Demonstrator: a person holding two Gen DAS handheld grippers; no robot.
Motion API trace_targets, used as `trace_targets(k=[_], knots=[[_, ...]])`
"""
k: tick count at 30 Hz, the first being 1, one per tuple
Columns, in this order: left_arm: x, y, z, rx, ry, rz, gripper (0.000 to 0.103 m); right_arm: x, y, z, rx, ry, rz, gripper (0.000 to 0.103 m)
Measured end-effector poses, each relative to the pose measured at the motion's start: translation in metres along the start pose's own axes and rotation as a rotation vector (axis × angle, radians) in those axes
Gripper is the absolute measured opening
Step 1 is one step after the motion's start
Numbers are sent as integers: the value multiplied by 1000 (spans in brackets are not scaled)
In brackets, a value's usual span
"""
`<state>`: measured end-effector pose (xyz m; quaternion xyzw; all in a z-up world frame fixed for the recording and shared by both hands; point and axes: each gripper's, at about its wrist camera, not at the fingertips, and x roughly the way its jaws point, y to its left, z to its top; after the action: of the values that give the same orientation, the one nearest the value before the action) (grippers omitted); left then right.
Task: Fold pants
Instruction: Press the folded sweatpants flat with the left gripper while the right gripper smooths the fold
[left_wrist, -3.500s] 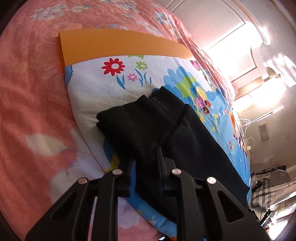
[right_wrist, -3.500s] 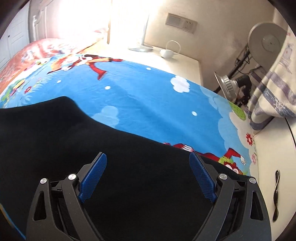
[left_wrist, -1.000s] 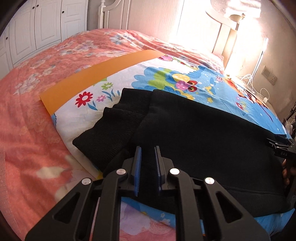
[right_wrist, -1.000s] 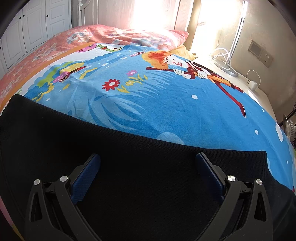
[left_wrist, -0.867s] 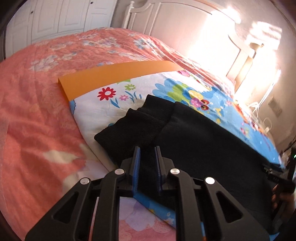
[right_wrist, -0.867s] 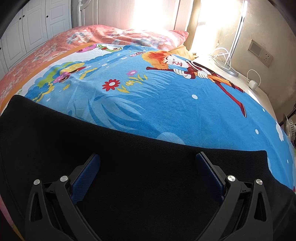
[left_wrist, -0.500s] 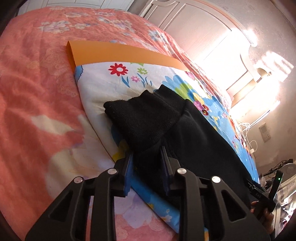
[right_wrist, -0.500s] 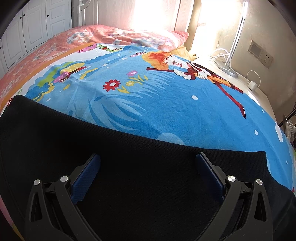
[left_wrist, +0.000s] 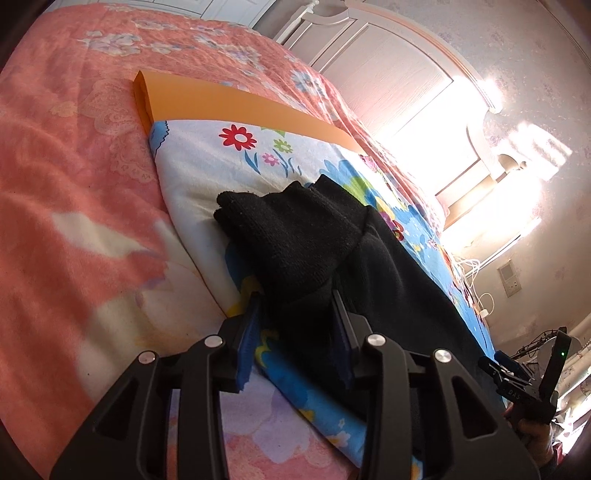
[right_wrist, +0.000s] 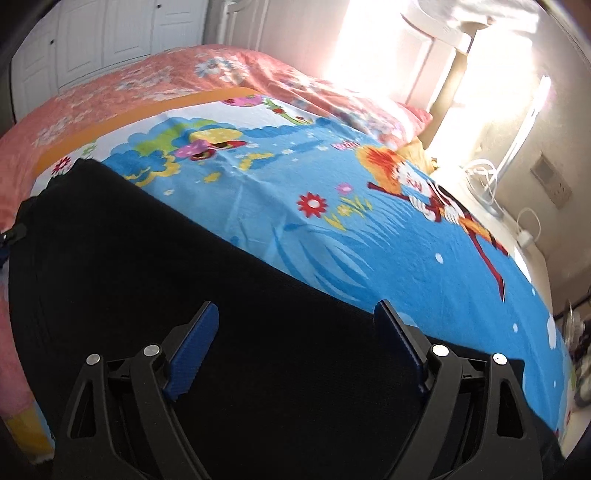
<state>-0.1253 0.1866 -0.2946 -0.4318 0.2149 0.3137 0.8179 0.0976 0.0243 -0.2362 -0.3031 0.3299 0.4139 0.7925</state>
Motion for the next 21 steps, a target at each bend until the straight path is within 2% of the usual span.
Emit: trace_targets(k=[1, 3, 5, 7, 8, 9, 10, 11, 13, 14, 16, 18, 19, 21], knots=[[-1, 0, 0, -1, 0, 2, 40, 1, 14, 5, -68, -9, 32, 83], [-8, 0, 2, -12, -6, 25, 48, 7, 30, 15, -111, 14, 121, 83], [-22, -2, 6, -12, -40, 29, 47, 21, 34, 22, -123, 63, 182, 83], [-37, -7, 14, 20, -86, 46, 47, 36, 33, 26, -144, 94, 176, 82], [-43, -13, 19, 48, -103, 44, 42, 39, 30, 28, -125, 96, 195, 82], [-47, -21, 24, 90, -113, 37, 40, 43, 26, 30, -98, 105, 200, 79], [-49, -33, 29, 142, -118, 31, 38, 45, 22, 33, -77, 106, 181, 72], [-47, -46, 34, 205, -116, 28, 37, 47, 20, 35, -56, 105, 163, 71], [-31, -77, 43, 355, -67, 19, 36, 50, 19, 34, -21, 101, 161, 71], [-16, -92, 47, 435, -34, 41, 33, 50, 18, 32, -9, 91, 159, 71], [26, -115, 49, 585, 73, 103, 28, 49, 16, 29, 18, 81, 159, 71], [72, -126, 47, 717, 183, 195, 18, 50, 15, 28, 43, 76, 157, 72], [94, -127, 45, 777, 220, 255, 17, 50, 15, 27, 51, 71, 145, 74], [116, -127, 51, 820, 240, 264, 19, 48, 15, 27, 71, 62, 126, 76]])
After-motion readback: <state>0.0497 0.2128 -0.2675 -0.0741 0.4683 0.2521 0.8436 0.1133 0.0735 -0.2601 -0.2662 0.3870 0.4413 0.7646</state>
